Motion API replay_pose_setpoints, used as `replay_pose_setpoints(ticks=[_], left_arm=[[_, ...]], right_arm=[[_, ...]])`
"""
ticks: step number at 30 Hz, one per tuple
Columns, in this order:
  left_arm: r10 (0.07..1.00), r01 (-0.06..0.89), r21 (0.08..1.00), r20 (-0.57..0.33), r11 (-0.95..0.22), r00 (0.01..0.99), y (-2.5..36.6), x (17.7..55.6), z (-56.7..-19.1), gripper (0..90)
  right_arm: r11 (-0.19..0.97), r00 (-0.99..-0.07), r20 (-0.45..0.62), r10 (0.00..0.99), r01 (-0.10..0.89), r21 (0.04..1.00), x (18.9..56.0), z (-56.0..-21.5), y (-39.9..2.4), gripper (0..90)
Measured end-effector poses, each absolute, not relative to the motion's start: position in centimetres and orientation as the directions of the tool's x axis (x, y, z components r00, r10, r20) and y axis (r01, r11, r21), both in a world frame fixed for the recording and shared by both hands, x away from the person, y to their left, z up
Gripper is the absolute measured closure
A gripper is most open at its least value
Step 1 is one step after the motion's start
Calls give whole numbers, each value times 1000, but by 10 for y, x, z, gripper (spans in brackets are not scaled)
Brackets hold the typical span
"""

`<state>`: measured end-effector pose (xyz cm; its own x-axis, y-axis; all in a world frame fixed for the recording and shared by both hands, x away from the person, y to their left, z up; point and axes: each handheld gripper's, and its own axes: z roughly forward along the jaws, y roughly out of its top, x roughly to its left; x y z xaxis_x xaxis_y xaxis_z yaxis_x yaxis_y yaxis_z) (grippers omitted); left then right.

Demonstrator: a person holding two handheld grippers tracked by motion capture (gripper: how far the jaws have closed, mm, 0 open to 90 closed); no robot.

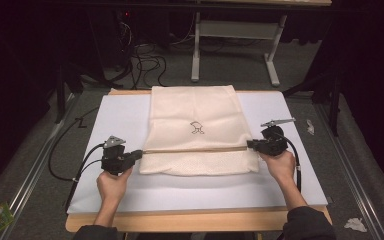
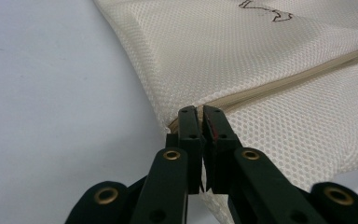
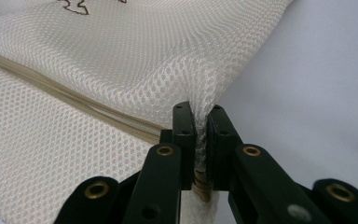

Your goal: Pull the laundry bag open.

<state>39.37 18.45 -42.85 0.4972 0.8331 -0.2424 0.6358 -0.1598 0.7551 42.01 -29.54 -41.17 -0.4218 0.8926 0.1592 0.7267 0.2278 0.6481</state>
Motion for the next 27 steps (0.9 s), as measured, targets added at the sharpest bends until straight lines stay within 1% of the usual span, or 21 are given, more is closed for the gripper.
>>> replay_pose_setpoints(ticks=[5,16,20,24,27], left_arm=[[835,643,747,-237,-170,496,182,394,-433,871],[828,659,715,-210,-233,520,174,395,-444,869],[828,662,712,-210,-235,519,175,395,-444,869],[828,665,708,-210,-238,520,175,394,-446,870],[827,670,703,-216,-237,520,176,392,-448,870]], right_arm=[[242,-417,135,899,729,640,420,-418,-293,850],[235,-404,156,901,759,607,419,-434,-298,837],[251,-416,152,896,760,599,413,-438,-297,839],[235,-412,177,894,766,598,407,-442,-298,838],[241,-416,176,892,768,594,403,-445,-298,836]])
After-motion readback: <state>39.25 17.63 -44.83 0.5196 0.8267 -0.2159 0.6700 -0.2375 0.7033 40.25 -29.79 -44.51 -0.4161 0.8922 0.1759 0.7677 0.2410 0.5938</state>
